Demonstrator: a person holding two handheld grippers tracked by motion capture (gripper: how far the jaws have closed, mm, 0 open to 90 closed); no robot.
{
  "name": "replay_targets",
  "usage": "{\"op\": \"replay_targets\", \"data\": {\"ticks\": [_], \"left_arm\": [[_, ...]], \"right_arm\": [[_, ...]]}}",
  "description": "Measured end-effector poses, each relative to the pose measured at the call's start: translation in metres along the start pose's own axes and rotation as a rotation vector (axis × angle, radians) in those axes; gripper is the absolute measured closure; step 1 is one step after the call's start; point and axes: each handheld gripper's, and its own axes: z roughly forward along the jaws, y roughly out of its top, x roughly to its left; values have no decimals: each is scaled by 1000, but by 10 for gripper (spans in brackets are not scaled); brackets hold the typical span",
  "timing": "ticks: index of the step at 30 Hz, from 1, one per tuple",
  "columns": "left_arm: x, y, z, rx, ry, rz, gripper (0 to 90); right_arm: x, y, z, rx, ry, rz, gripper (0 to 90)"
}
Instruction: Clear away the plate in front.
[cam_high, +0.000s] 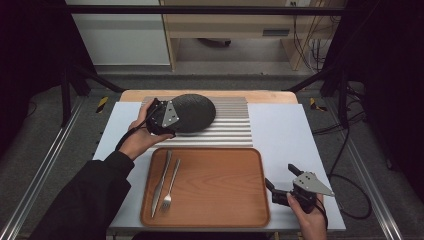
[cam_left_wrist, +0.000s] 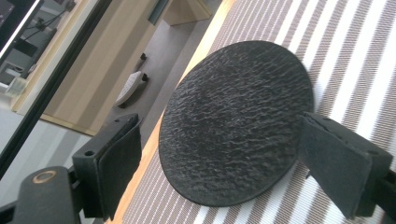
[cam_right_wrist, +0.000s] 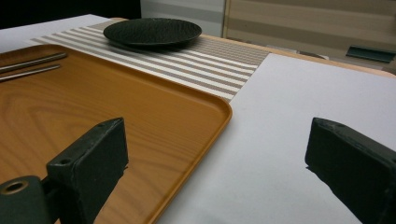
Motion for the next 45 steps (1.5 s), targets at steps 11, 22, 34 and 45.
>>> {"op": "replay_targets", "data": {"ticks": [11, 22, 34, 45], "left_arm": [[-6, -16, 32, 69, 17, 14, 155], [-4, -29, 37, 73, 41, 24, 180], [-17, -34, 37, 103, 37, 115, 190], [-28, -39, 35, 120, 49, 165, 197]], "right_arm": [[1, -1, -1, 8, 8, -10, 58], [2, -1, -1, 17, 8, -11, 58], [3, -1, -1, 20, 7, -3, 58], [3, -2, 0, 24, 2, -5, 58]]}}
